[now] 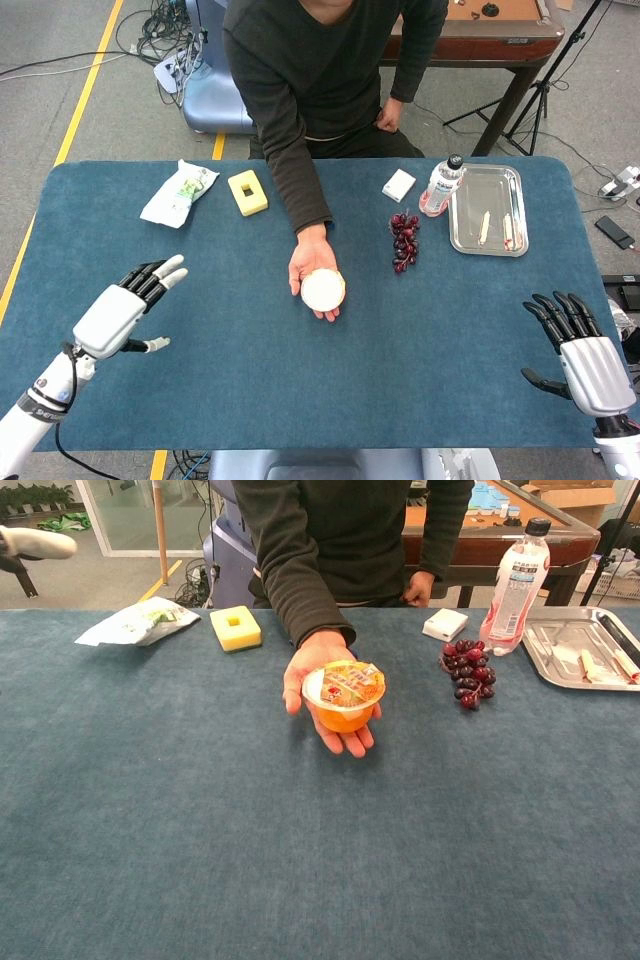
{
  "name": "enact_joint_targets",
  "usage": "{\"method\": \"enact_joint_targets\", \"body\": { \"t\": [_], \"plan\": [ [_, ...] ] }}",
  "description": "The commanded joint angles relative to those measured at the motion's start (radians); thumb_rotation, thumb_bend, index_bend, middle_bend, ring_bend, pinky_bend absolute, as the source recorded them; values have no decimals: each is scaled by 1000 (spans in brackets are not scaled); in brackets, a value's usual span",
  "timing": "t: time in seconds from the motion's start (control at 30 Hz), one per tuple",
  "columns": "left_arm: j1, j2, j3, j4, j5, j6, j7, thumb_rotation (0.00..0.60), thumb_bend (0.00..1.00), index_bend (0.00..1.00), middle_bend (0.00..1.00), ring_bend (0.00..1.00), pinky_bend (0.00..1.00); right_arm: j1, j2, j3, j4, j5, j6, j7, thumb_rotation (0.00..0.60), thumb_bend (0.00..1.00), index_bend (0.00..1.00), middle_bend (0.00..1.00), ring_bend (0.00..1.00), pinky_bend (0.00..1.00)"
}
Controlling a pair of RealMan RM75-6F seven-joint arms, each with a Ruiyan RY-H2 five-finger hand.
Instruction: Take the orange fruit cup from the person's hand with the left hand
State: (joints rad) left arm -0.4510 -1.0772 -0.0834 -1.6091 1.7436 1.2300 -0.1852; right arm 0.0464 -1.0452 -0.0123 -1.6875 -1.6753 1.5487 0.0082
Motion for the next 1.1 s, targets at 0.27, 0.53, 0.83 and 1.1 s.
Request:
{"method": "enact_joint_targets", "body": {
  "t": [0.27,0.53,0.83,1.1],
  "plan": [
    [-259,-60,-58,35,64,-199,-63,600,119,0,0,0,70,2,6,4,-18,12,-11,-21,600,48,146,110,0,57],
    [-417,-116,-82,33,27,-390,61,600,119,0,0,0,70,10,3,8,-16,24,-29,-21,600,47,146,110,0,57],
    [-558,-233,-126,72,-108,-572,199,600,119,5,0,0,70,20,-3,12,5,33,-45,-1,600,48,145,110,0,57],
    [-657,-308,-169,126,-252,-676,291,600,119,5,0,0,70,19,6,16,19,38,-39,17,600,48,146,110,0,57]
  ]
}}
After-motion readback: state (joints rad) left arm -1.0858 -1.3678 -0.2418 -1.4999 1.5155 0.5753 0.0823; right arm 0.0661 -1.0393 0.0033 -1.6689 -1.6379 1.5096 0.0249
